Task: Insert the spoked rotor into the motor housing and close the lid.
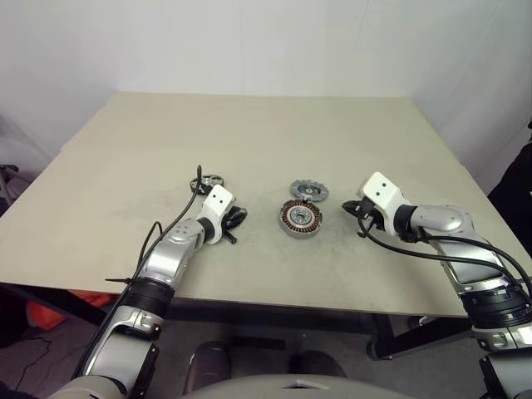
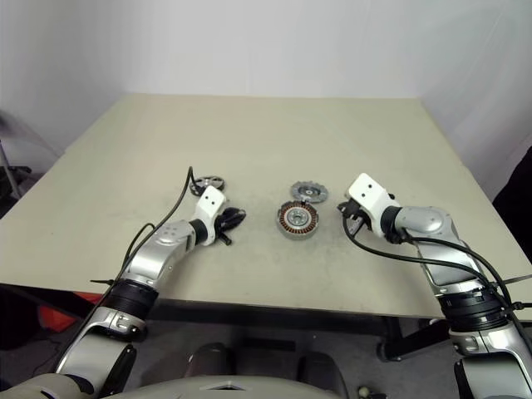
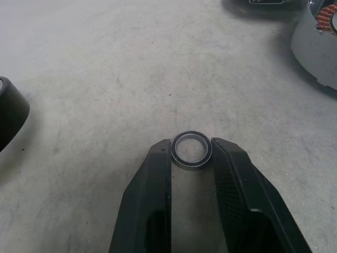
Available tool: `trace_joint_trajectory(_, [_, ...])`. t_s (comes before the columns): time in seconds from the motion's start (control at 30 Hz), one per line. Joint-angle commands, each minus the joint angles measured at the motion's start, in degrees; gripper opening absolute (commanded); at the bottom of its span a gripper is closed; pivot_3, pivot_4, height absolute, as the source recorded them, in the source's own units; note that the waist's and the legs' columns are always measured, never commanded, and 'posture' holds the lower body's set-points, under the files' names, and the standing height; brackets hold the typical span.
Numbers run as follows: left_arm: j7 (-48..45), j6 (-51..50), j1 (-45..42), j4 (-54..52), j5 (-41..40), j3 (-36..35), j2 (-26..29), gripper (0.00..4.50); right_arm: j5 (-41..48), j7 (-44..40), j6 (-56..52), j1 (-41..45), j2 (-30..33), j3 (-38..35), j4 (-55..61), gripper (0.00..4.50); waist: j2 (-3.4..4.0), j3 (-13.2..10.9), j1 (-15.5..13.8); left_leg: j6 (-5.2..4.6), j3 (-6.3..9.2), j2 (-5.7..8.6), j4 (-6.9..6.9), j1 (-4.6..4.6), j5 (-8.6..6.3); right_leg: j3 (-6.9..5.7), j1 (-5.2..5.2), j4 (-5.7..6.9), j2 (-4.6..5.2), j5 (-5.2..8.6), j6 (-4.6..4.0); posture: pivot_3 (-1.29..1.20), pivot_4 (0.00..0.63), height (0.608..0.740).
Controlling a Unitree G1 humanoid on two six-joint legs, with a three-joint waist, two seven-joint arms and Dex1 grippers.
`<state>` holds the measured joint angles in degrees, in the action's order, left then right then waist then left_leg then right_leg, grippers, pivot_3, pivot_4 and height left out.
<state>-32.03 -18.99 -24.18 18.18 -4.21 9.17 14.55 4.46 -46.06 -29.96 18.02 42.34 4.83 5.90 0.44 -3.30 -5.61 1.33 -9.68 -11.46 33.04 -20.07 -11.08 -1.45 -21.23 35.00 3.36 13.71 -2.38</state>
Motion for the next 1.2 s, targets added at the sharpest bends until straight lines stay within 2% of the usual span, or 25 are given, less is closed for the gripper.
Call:
trace_joint_trajectory(0.03, [0.7,-0.3,-0.7,1.4,1.0,-0.5,0.7,0.76,0.0,0.2,1.2,1.4,0.6,-1.2,1.5,0.0,0.0,0.0,0.0,0.0,0.0,0.0,0.0,0.0,0.0,0.0,0.0,0.0,0.0,0.0,0.0,0.0,0.0,0.74])
trace_joint_trajectory(0.23, [-2.6,0.6,-0.8,0.0,-1.4,-0.8,0.3,0.76,-0.4,0.5,1.7,1.7,0.6,-1.1,0.8,0.0,0.01,0.0,0.0,0.01,0.0,0.0,0.0,0.01,0.01,0.0,0.01,0.0,0.0,0.0,0.0,0.0,0.0,0.74])
trace_joint_trajectory(0.3, [-7.2,0.0,-0.2,-3.4,-4.3,-0.7,0.6,0.76,-0.6,0.4,1.6,1.5,0.7,-0.8,0.7,0.0,0.01,0.0,0.0,0.0,0.01,0.0,0.0,-0.02,0.0,0.0,-0.02,0.0,0.0,0.0,0.0,0.0,0.0,0.74])
trace_joint_trajectory(0.43, [-13.8,1.6,-0.8,-5.3,-5.1,0.5,3.3,0.76,-1.3,0.2,1.6,0.6,1.1,-0.4,0.5,0.0,0.0,0.0,-0.1,0.03,0.02,0.0,-0.01,-0.2,0.01,0.0,-0.17,-0.05,0.0,0.0,-0.01,0.0,0.0,0.74])
trace_joint_trajectory(0.67, [-16.0,4.0,-7.8,-0.5,-5.8,-0.3,2.0,0.76,-5.5,1.4,1.8,-1.7,3.7,0.6,-0.8,0.0,0.0,0.0,-0.5,0.02,-0.07,0.06,0.0,-0.23,0.01,-0.01,-0.15,-0.05,0.06,0.0,0.0,0.0,0.0,0.74])
trace_joint_trajectory(1.2, [-24.9,13.9,-21.3,19.0,-1.2,5.9,-6.1,0.76,-7.2,6.2,-1.8,-9.5,3.6,-2.4,5.9,0.0,0.0,0.0,-0.6,0.0,0.01,0.08,-0.02,-0.18,0.0,0.0,-0.13,-0.08,0.07,0.0,0.0,0.0,0.0,0.74])
